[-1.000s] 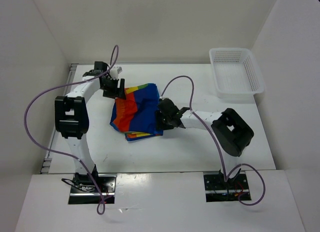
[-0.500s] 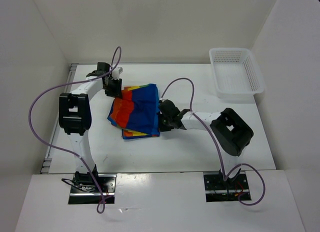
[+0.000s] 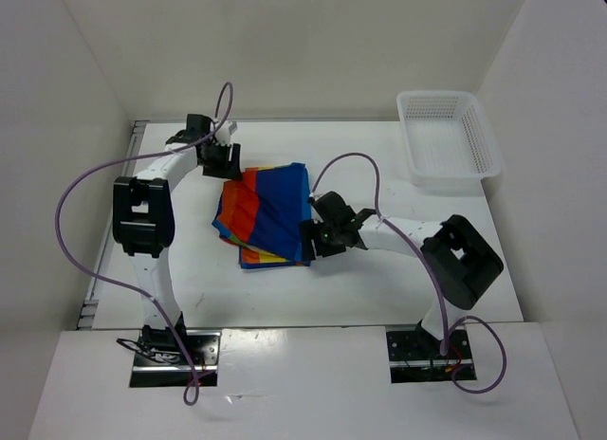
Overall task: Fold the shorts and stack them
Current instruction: Fold the shorts
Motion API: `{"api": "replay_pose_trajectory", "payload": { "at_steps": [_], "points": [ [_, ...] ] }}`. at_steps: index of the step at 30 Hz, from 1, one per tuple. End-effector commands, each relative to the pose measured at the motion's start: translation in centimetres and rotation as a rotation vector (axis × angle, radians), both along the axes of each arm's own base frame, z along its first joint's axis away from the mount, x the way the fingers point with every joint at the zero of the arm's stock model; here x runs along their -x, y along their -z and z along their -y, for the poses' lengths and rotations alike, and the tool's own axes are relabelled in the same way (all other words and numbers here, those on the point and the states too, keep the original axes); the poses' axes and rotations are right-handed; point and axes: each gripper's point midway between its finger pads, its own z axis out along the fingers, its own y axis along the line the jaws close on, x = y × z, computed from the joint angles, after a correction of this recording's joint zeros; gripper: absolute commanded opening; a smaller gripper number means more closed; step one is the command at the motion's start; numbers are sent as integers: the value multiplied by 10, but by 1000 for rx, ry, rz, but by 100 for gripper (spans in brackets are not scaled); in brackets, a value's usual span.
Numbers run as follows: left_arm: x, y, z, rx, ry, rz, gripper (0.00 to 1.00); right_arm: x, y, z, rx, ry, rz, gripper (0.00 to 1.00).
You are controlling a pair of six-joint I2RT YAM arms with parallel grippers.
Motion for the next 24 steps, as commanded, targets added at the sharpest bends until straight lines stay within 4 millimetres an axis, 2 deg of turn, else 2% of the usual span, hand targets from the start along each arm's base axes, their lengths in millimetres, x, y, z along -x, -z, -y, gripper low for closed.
{"api": "replay_pose_trajectory", "payload": {
  "at_steps": [1, 3, 4, 5, 7, 8, 11, 12, 13, 14, 15, 16, 17, 18, 19, 20, 22, 23, 24],
  "points": [
    [13, -32, 19, 63, 64, 50, 72, -11, -36, -19, -64, -82, 59, 75],
    [22, -39, 20, 71, 69, 50, 76, -33, -61, -19, -83, -65, 143, 84],
    [25, -55, 20, 72, 71, 84, 76, -46, -75, -21, -103, -54, 191, 84],
    [26, -62, 13, 71, 57, 98, 78, -68, -94, -18, -122, -25, 250, 87],
    [35, -76, 3, 70, 36, 102, 79, -95, -117, -15, -151, 8, 313, 88],
    [38, -78, -6, 69, 16, 95, 79, -121, -129, -12, -167, 46, 348, 88],
    [60, -73, -15, 69, -7, 21, 79, -169, -131, -12, -171, 137, 379, 88],
    [71, -64, -15, 69, -8, -28, 79, -184, -128, -6, -165, 173, 376, 88],
    [78, -61, -15, 69, -9, -50, 79, -200, -139, -10, -180, 183, 402, 88],
    [92, -49, -15, 70, -11, -94, 79, -209, -114, -10, -155, 199, 353, 88],
    [102, -45, -15, 70, -12, -117, 79, -216, -108, -11, -157, 198, 339, 88],
    [109, -36, -15, 70, -12, -145, 79, -229, -111, -8, -158, 213, 346, 88],
    [116, -32, -15, 70, -13, -159, 79, -232, -92, -13, -155, 208, 307, 88],
    [131, -16, -14, 70, -15, -212, 79, -235, -87, -14, -176, 203, 283, 88],
    [137, -10, -13, 78, -11, -234, 79, -240, -86, -14, -193, 199, 284, 88],
    [143, -5, -13, 79, -12, -254, 78, -241, -70, -17, -191, 189, 259, 88],
    [157, 6, -9, 100, -4, -298, 78, -246, -61, -18, -198, 183, 241, 88],
    [158, 8, -7, 112, 2, -296, 78, -246, -57, -20, -202, 177, 234, 88],
    [159, 8, -7, 112, 3, -290, 77, -248, -45, -16, -194, 194, 209, 88]
  ]
}}
